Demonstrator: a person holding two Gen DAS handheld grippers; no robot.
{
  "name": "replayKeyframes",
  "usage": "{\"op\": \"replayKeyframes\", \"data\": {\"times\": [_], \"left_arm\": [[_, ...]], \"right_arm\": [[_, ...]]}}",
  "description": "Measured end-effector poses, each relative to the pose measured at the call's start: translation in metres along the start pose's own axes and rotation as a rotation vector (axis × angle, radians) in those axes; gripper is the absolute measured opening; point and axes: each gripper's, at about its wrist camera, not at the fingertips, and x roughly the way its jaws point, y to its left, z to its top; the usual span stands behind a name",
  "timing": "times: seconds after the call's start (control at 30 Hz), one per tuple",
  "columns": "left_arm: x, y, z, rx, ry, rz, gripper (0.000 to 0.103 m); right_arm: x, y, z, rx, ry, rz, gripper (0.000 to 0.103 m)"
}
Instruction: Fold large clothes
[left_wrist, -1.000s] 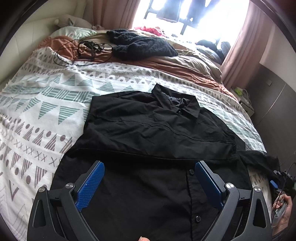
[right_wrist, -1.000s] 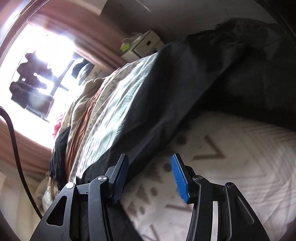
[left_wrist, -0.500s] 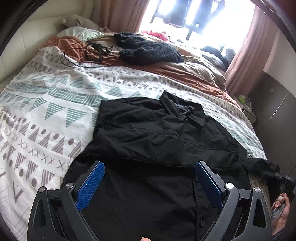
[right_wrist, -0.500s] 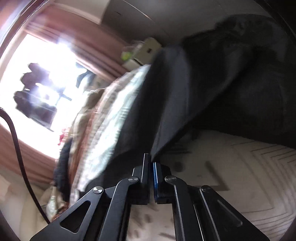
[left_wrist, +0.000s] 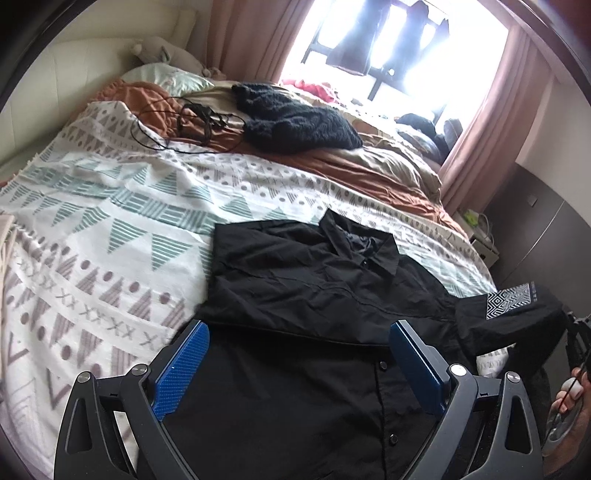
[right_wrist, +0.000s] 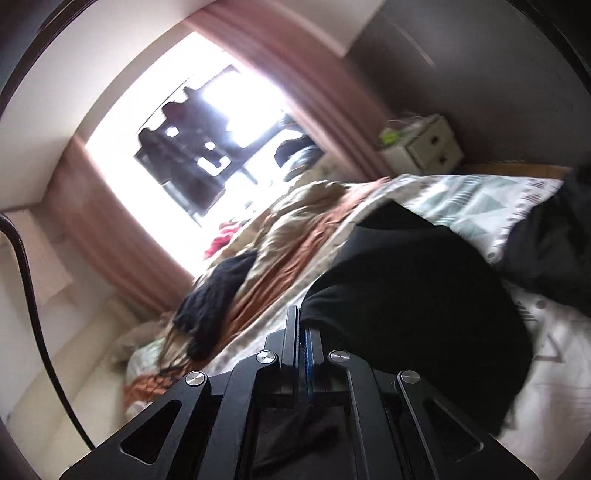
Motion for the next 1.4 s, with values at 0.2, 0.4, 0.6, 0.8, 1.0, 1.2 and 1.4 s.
{"op": "replayKeyframes", "data": {"times": [0.2, 0.4, 0.6, 0.8, 1.0, 1.2, 1.4], "left_arm": [[-0.018, 0.034, 0.004, -0.015, 0.001, 0.022, 0.098], [-0.023, 0.068, 0.005, 0.002, 0.021, 0.075, 0.098], [-0.026, 0.093, 0.007, 0.000, 0.025, 0.111, 0.098], [-0.021, 0.098, 0.009, -0.026, 0.042, 0.083, 0.098], [-0.020, 0.079, 0.008, -0.011, 0.035, 0.057, 0.098], [-0.015, 0.057, 0.003, 0.003, 0.041, 0.033, 0.098], [-0.009, 0.041, -0.002, 0.037, 0.045, 0.043, 0.098]], "right_arm": [[0.024, 0.052, -0.035, -0.059, 0.070, 0.057, 0.004], [0.060, 0.086, -0.079, -0.126, 0.164, 0.079, 0.004], [0.114, 0.115, -0.140, -0.202, 0.331, 0.059, 0.004], [0.162, 0.099, -0.199, -0.201, 0.657, -0.069, 0.049], [0.137, 0.061, -0.187, -0.016, 0.664, -0.055, 0.071], [0.112, 0.017, -0.171, 0.156, 0.643, -0.070, 0.072], [0.101, -0.024, -0.165, 0.314, 0.606, -0.135, 0.072]]}}
